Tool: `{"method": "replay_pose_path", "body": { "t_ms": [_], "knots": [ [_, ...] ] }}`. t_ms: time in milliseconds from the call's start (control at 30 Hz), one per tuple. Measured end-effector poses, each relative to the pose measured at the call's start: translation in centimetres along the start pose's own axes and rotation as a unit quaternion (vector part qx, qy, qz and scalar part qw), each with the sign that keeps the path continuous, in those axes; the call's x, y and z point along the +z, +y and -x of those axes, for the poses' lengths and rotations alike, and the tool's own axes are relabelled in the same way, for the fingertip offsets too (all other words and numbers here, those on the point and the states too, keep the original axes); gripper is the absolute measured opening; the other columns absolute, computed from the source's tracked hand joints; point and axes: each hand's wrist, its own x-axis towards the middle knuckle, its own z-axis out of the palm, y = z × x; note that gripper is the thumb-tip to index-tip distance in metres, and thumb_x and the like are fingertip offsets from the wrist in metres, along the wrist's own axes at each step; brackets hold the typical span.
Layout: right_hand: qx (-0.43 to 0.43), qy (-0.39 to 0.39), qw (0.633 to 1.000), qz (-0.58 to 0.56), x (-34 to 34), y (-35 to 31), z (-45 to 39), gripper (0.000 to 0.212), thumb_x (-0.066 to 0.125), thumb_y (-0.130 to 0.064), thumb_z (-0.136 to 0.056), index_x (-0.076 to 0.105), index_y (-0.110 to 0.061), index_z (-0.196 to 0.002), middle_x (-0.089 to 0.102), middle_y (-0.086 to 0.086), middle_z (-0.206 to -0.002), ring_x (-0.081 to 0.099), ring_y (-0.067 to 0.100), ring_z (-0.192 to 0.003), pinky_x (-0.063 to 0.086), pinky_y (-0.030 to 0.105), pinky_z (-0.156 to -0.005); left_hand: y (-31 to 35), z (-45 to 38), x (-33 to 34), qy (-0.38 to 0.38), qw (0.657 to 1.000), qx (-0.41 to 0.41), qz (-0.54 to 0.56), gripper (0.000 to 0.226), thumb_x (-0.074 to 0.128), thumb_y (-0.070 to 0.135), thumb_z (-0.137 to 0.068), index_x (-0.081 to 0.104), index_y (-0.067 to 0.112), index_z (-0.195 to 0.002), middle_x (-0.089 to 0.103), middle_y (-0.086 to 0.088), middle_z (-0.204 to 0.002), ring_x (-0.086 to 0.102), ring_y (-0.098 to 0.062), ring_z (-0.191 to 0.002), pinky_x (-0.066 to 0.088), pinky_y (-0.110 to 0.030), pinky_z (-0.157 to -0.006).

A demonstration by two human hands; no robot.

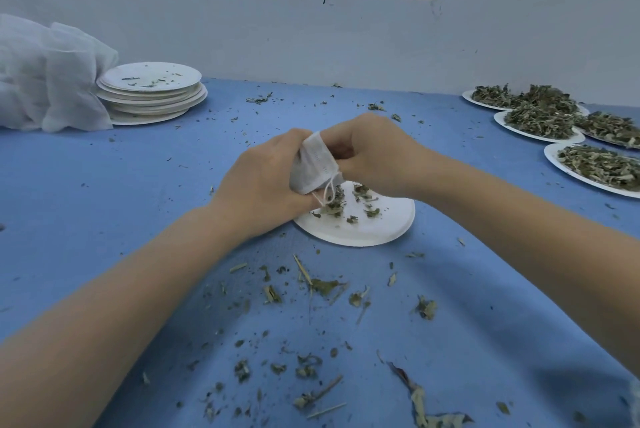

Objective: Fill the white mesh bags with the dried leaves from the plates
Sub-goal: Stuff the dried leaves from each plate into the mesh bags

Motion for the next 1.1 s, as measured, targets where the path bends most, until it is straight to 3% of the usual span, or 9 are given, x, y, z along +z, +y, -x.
{"method": "replay_pose_path", "body": {
  "t_ms": [33, 133, 367, 533, 667, 800, 867, 967, 1100],
  "knots": [
    [0.0, -0.035, 0.999, -0.014, -0.3, 0.0, 0.1, 0.028, 0.061, 0.0, -0.082, 0.072, -0.018, -0.1, 0.072, 0.004, -0.088, 0.066, 0.026, -0.087, 0.054, 0.04, -0.078, 0.0, 0.0, 0.0, -0.006, 1.0, 0.006, -0.004, 0.06, 0.065, 0.051, -0.063, 0.052, 0.025, -0.115, 0.054, 0.012, -0.089, 0.05, -0.012, -0.079, 0.033, -0.023, -0.063],
    [-0.014, -0.085, 0.994, -0.061, -1.5, 0.2, 0.8, 0.032, 0.061, -0.004, -0.087, 0.071, -0.028, -0.105, 0.073, -0.011, -0.095, 0.069, 0.011, -0.088, 0.056, 0.027, -0.074, 0.0, 0.0, -0.2, -0.006, 1.0, 0.009, -0.014, 0.065, 0.058, 0.055, -0.058, 0.052, 0.026, -0.116, 0.052, 0.013, -0.087, 0.047, -0.011, -0.078, 0.027, -0.021, -0.061],
    [-0.061, 0.08, 0.995, 0.02, -1.8, 0.4, 1.1, 0.03, 0.074, -0.006, -0.077, 0.073, -0.032, -0.092, 0.072, -0.014, -0.082, 0.065, -0.004, -0.08, 0.05, 0.014, -0.08, 0.0, -0.2, -0.6, 0.012, 1.0, -0.01, 0.001, 0.065, 0.059, 0.052, -0.056, 0.054, 0.025, -0.115, 0.056, 0.009, -0.092, 0.05, -0.013, -0.083, 0.035, -0.025, -0.069],
    [-0.044, 0.055, 0.997, 0.038, -0.2, -0.2, 0.2, 0.019, 0.067, -0.004, -0.078, 0.075, -0.02, -0.084, 0.06, -0.014, -0.06, 0.054, 0.0, -0.062, 0.039, 0.01, -0.058, 0.2, 0.0, -0.3, 0.01, 1.0, 0.002, 0.013, 0.06, 0.058, 0.044, -0.057, 0.056, 0.022, -0.113, 0.05, 0.015, -0.076, 0.049, -0.014, -0.076, 0.033, -0.021, -0.059],
    [-0.047, -0.044, 0.996, 0.055, -0.1, -0.4, -0.3, 0.027, 0.056, -0.003, -0.085, 0.064, -0.024, -0.07, 0.042, -0.011, -0.047, 0.037, 0.002, -0.047, 0.031, 0.011, -0.048, 0.1, 0.0, -0.5, 0.021, 0.999, 0.02, 0.017, 0.062, 0.056, 0.042, -0.056, 0.057, 0.021, -0.114, 0.048, 0.018, -0.074, 0.049, -0.014, -0.074, 0.033, -0.022, -0.061],
    [-0.064, -0.05, 0.996, -0.048, -1.6, 0.0, 0.2, 0.032, 0.063, -0.002, -0.085, 0.068, -0.034, -0.089, 0.064, -0.031, -0.068, 0.059, -0.013, -0.066, 0.04, 0.001, -0.062, -0.3, -0.4, -0.9, 0.035, 0.999, 0.007, 0.004, 0.068, 0.062, 0.048, -0.055, 0.05, 0.026, -0.118, 0.051, 0.016, -0.083, 0.05, -0.015, -0.077, 0.037, -0.026, -0.063],
    [-0.079, -0.009, 0.988, -0.131, -2.1, 0.4, 0.3, 0.034, 0.067, 0.0, -0.082, 0.07, -0.031, -0.096, 0.071, -0.023, -0.087, 0.066, -0.006, -0.084, 0.048, 0.007, -0.074, -0.8, -0.7, -1.2, 0.04, 0.999, -0.008, -0.011, 0.065, 0.066, 0.044, -0.057, 0.049, 0.027, -0.118, 0.052, 0.014, -0.091, 0.051, -0.018, -0.082, 0.039, -0.029, -0.068],
    [-0.05, 0.075, 0.98, -0.177, -2.0, 1.5, 0.0, 0.022, 0.07, -0.005, -0.082, 0.073, -0.024, -0.093, 0.074, -0.009, -0.088, 0.07, 0.006, -0.08, 0.055, 0.019, -0.07, -1.9, -1.0, -1.6, 0.046, 0.998, -0.024, -0.042, 0.06, 0.072, 0.039, -0.062, 0.05, 0.026, -0.117, 0.053, 0.01, -0.094, 0.052, -0.021, -0.085, 0.042, -0.032, -0.072],
    [0.056, 0.079, 0.995, 0.02, -0.8, 2.8, -0.6, 0.016, 0.058, -0.027, -0.089, 0.068, -0.032, -0.102, 0.068, -0.011, -0.096, 0.065, 0.007, -0.072, 0.049, 0.012, -0.057, -3.0, -1.1, -1.9, 0.049, 0.995, -0.054, -0.07, 0.055, 0.064, 0.044, -0.063, 0.052, 0.027, -0.113, 0.056, 0.007, -0.094, 0.049, -0.019, -0.084, 0.041, -0.031, -0.074]
  ]
}}
